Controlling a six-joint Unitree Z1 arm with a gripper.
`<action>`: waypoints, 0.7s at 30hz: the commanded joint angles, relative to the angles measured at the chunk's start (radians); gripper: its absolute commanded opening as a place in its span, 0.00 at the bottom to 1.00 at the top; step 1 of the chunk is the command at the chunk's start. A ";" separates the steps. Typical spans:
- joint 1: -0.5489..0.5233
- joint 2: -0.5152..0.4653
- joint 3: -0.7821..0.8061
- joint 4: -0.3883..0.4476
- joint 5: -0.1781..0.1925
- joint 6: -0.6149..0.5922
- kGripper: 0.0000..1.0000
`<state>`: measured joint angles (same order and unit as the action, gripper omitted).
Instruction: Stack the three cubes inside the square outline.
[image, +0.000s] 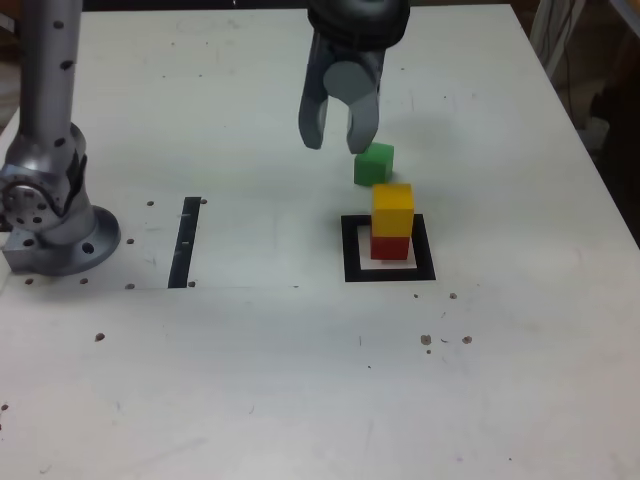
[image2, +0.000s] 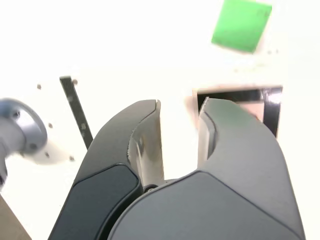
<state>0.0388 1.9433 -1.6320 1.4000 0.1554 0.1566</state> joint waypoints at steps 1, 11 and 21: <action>0.008 0.002 0.011 -0.034 0.007 0.026 0.99; 0.072 0.067 0.066 -0.157 0.032 0.145 1.00; 0.109 0.126 0.123 -0.278 -0.004 0.165 0.99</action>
<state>0.1430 2.0581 -1.5131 1.1312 0.1542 0.3193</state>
